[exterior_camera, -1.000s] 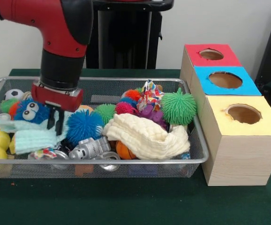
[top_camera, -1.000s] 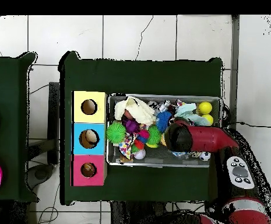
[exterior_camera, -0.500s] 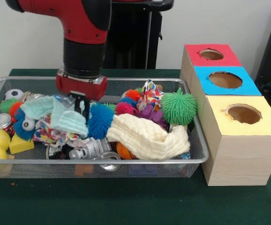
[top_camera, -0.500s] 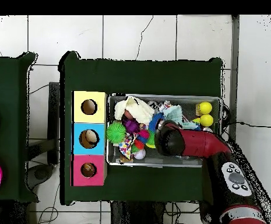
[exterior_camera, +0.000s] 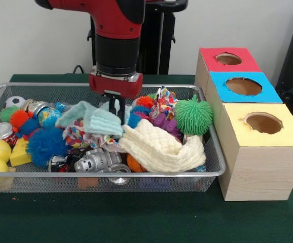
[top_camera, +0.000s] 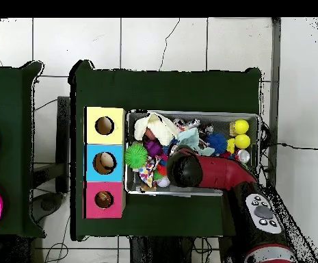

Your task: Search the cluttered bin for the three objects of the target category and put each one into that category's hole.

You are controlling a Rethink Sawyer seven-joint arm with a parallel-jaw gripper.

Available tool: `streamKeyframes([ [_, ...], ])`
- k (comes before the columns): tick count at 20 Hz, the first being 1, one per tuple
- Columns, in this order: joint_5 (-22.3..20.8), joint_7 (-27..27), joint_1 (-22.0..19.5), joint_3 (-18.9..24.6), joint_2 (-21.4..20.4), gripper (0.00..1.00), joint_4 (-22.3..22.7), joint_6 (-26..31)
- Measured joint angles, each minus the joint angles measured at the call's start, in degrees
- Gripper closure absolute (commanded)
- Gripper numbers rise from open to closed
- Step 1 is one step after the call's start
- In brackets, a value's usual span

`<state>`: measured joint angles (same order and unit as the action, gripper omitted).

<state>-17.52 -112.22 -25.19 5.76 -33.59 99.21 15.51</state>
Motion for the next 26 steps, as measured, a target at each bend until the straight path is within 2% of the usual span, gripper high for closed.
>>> streamKeyframes([
  [11,3.99,0.00,5.45,-0.92,-1.26,1.00,2.63,-1.76],
  [14,4.03,0.00,7.02,-1.89,-1.21,1.00,2.63,-2.50],
  [16,4.00,0.00,9.77,-4.61,-1.00,1.00,2.53,-4.26],
  [17,3.99,0.00,10.99,-5.94,-0.86,0.00,2.44,-5.06],
  [26,3.99,0.00,13.78,-9.41,0.03,0.00,2.32,-6.26],
])
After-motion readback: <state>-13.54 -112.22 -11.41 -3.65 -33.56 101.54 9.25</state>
